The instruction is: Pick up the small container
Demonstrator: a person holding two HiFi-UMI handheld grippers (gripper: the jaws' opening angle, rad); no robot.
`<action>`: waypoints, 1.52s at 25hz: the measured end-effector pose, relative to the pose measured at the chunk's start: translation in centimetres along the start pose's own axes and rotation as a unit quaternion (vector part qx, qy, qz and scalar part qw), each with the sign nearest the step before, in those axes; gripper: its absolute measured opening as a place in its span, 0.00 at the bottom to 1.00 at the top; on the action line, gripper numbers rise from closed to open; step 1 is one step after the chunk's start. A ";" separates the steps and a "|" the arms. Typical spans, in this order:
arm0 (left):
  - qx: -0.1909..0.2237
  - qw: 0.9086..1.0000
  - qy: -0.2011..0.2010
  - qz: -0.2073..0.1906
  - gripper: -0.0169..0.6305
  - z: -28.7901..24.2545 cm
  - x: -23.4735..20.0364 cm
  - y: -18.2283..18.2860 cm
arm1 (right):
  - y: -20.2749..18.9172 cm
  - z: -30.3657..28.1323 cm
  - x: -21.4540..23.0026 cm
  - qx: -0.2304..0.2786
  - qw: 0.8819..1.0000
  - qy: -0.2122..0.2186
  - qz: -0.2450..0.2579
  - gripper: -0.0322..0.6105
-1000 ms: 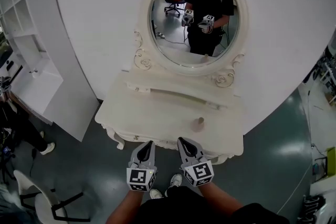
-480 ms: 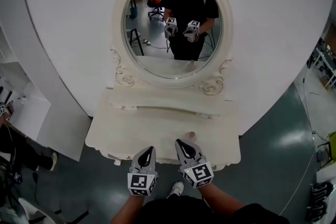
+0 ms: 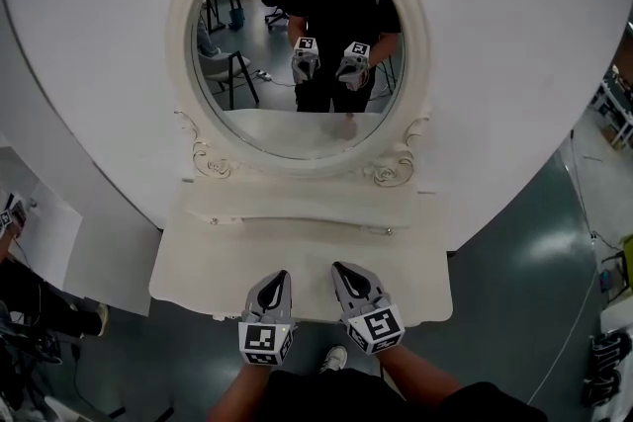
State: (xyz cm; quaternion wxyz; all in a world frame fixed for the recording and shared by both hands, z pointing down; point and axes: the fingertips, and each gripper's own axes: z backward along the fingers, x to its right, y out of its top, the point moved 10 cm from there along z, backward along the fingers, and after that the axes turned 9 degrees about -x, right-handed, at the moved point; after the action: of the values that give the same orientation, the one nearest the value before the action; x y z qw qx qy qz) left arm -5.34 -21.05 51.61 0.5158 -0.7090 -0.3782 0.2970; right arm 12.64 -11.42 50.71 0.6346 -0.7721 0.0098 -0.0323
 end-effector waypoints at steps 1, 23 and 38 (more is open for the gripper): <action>-0.002 1.000 -0.002 0.000 0.04 -0.6 -0.1 0.0 | -0.2 -0.2 0.4 -0.003 1.000 -0.002 -0.001 0.06; -0.036 0.991 -0.128 -0.020 0.04 -7.5 -2.2 -0.1 | -2.3 -1.6 2.4 -0.050 0.988 -0.135 -0.053 0.06; -0.055 0.985 -0.162 -0.026 0.04 -7.9 -2.3 -1.9 | -6.1 0.3 1.7 -0.092 0.976 -0.181 -0.081 0.06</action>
State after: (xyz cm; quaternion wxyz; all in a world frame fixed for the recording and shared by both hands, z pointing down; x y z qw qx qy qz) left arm -0.61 -26.66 55.84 0.4151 -0.6688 -0.4909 0.3733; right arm 14.15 -10.00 56.71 0.5471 -0.8185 -0.1653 0.0579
